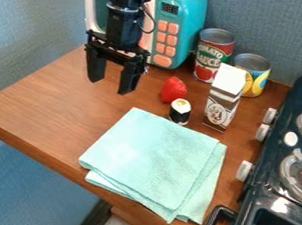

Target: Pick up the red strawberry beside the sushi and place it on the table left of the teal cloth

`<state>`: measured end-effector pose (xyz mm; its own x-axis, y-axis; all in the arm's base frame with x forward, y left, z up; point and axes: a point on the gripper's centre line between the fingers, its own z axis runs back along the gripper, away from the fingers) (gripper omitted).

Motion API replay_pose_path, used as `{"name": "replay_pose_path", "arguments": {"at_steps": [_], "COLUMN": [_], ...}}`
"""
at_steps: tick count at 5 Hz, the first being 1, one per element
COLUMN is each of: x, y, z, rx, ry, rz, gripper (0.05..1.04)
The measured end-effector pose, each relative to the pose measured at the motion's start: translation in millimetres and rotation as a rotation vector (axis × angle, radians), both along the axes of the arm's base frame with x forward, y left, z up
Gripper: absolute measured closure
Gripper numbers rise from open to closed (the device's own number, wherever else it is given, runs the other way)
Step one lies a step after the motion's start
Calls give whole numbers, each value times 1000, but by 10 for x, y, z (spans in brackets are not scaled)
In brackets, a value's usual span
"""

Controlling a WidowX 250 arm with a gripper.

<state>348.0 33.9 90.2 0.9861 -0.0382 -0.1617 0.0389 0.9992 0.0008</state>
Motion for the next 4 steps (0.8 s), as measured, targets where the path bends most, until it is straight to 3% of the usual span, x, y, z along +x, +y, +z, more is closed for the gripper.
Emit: {"name": "replay_pose_path", "arguments": {"at_steps": [1, 3, 4], "x": [-36, 163, 220], "y": [-3, -95, -110], "z": [-129, -65, -28], "rx": [-4, -91, -108], "ry": [43, -8, -22], "rz": [0, -86, -126], "gripper": [83, 83, 83]}}
